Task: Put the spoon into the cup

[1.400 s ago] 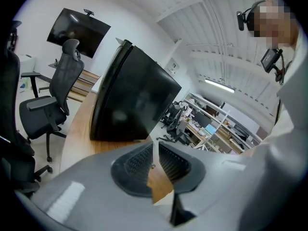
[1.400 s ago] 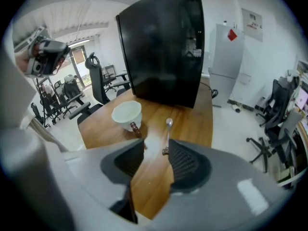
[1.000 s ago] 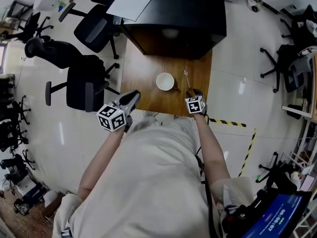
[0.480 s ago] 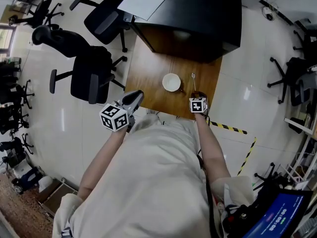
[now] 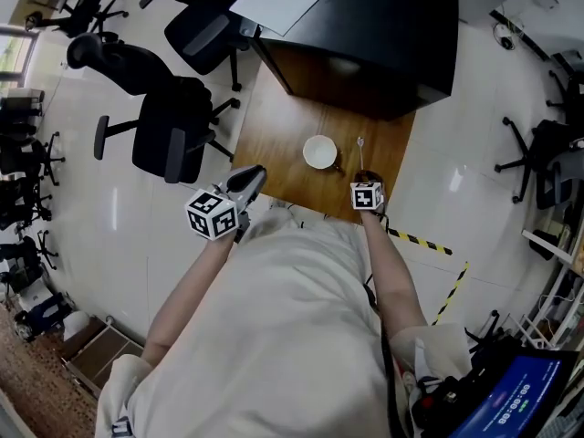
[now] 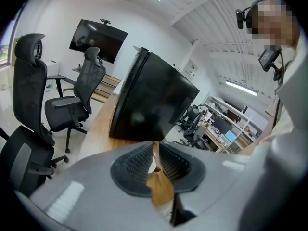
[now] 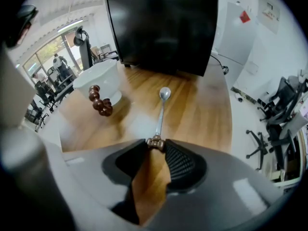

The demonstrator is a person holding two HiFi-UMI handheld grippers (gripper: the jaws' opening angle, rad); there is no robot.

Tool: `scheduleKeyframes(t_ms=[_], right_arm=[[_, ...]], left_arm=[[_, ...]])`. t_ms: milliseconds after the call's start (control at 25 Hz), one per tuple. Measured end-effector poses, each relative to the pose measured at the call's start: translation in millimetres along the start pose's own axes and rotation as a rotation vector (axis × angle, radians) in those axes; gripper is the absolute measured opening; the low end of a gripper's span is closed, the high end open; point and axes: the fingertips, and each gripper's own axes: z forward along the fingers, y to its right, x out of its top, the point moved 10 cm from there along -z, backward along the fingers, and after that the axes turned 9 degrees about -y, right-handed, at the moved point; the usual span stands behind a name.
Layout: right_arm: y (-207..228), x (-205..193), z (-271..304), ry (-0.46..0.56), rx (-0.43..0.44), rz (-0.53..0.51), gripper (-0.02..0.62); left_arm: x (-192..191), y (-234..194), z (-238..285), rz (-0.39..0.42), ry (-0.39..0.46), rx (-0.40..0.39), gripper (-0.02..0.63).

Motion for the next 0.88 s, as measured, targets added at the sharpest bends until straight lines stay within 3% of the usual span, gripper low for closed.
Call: scheduleKeyframes(t_ms=[200,880], right_arm=[[1,3,-5,-0.021,0.022,0.029,0.127],[-8,22,-72,0.174,0.114,0.065,0.124]], left_arm=[[-2,1,-1,-0.007,0.009,0.004,0.018],[-8,0,2,-0.007,0.028,-0.037,0.017]])
